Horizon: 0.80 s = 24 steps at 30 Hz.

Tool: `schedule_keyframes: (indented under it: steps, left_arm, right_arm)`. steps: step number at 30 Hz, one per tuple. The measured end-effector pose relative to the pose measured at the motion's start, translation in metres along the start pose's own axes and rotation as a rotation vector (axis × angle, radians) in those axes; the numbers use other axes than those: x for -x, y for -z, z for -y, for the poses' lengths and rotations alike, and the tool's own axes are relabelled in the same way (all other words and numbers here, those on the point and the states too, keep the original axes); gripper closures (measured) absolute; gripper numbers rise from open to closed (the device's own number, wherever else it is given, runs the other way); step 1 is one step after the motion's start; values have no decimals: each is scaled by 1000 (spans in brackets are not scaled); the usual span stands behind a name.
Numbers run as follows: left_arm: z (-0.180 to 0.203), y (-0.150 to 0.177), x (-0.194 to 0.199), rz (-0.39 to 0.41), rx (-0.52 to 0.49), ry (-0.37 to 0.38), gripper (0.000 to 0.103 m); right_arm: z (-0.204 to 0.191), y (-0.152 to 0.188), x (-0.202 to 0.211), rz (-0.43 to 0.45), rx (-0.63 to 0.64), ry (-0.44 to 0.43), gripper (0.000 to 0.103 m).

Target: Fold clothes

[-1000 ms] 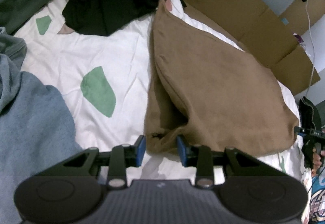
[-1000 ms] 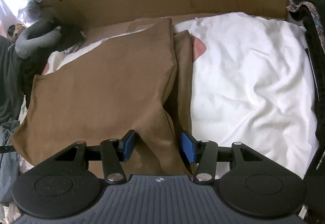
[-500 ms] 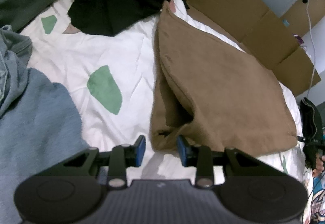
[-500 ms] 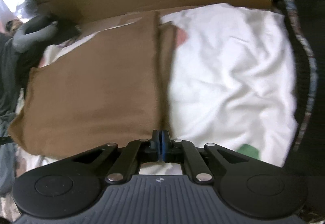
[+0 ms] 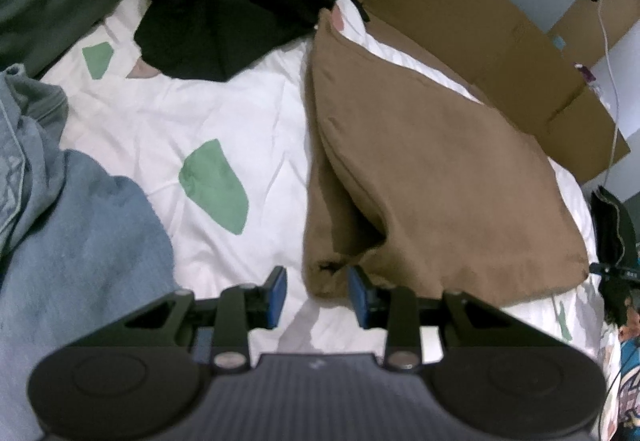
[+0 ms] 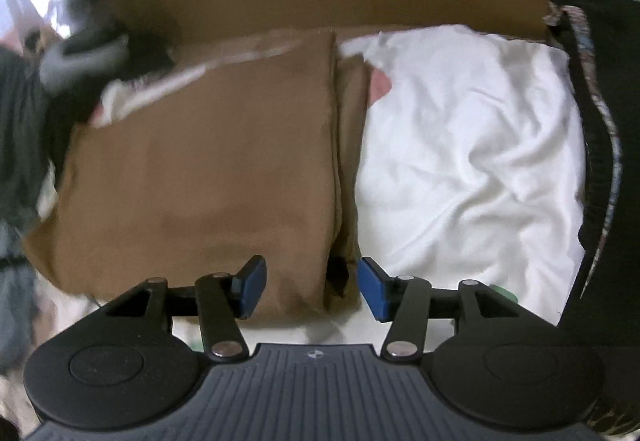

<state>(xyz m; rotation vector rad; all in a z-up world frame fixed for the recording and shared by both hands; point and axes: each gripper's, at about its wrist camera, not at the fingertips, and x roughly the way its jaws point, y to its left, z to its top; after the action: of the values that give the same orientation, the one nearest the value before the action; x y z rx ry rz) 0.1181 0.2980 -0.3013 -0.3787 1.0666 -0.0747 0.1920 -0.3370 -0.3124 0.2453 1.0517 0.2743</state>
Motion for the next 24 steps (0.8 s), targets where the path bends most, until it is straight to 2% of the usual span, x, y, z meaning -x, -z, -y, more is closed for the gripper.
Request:
schedule_keyframes:
  steps: [3,4,5,6,12,15,21,23,24]
  left_arm:
    - [5,2,-6,-13,-40,-4,67]
    - [7,3,-8,-18,-55,-3,67]
    - [10,4,-10,-22,-70,-1,67]
    - [12,4,-12,-22,-89,3,67]
    - [24,1,-22,-9,-174,47,65]
    - [21,-3,-28,-10,-167,137,65]
    - [16,-1,-35,-31,-145,253,65]
    - [13,0,-36,-40,-132,253,81]
    - [11,0,-37,-47,-123,246,95]
  right_arm:
    - [-7,1,-8,-25,52,22,46]
    - [-9,1,-10,-28,65,26,55]
    - [-10,1,-12,-38,71,25,69]
    - [-10,0,-14,-50,74,22,103]
    - [-6,0,-10,-52,46,31,102]
    - [-3,2,-8,-57,16,62,102]
    - [4,11,1,-47,-35,107,101]
    - [6,14,3,-43,-51,118,100]
    - [7,15,5,-40,-57,123,100]
